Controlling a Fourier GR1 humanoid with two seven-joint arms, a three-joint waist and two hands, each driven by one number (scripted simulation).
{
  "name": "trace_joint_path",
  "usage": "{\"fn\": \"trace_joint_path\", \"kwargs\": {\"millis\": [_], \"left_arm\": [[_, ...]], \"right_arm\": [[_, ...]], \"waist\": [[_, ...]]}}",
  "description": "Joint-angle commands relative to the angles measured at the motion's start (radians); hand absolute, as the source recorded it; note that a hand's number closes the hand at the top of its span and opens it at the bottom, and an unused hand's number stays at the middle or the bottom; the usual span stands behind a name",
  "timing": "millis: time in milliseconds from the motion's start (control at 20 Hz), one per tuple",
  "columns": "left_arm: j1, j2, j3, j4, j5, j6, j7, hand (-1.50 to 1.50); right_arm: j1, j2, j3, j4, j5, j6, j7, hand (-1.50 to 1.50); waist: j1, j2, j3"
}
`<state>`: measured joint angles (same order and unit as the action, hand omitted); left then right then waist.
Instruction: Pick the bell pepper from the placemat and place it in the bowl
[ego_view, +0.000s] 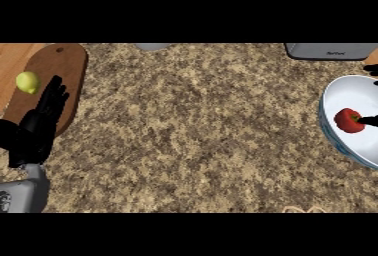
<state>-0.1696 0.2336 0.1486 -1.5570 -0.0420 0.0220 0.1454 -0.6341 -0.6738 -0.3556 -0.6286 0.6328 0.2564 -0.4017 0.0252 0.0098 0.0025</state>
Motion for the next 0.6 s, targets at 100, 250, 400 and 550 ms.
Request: {"fn": "trace_joint_path", "kwargs": {"millis": [100, 250, 400, 550], "left_arm": [[0.034, 0.001, 0.019, 0.008, 0.007, -0.001, -0.038, 0.0], [0.019, -0.021, -0.014, -0.031, -0.012, 0.018, 0.011, 0.0], [-0.003, 0.003, 0.009, -0.014, 0.006, 0.0, 0.022, 0.0], [-0.037, -0.01, -0.015, 0.013, -0.02, 0.013, 0.018, 0.0]], "right_arm": [[-0.053, -0.005, -0.242, 0.123, -0.261, 0.113, -0.082, -1.5], [-0.094, -0.054, -0.343, 0.187, -0.371, 0.22, -0.045, -1.5], [-0.067, -0.162, -0.39, 0.284, -0.399, 0.284, -0.067, -1.5], [-0.041, -0.256, -0.396, 0.365, -0.394, 0.363, -0.064, -1.5]], "waist": [[-0.012, -0.001, 0.001], [-0.016, -0.007, 0.001], [-0.005, 0.002, 0.002], [0.002, 0.009, 0.003]]}}
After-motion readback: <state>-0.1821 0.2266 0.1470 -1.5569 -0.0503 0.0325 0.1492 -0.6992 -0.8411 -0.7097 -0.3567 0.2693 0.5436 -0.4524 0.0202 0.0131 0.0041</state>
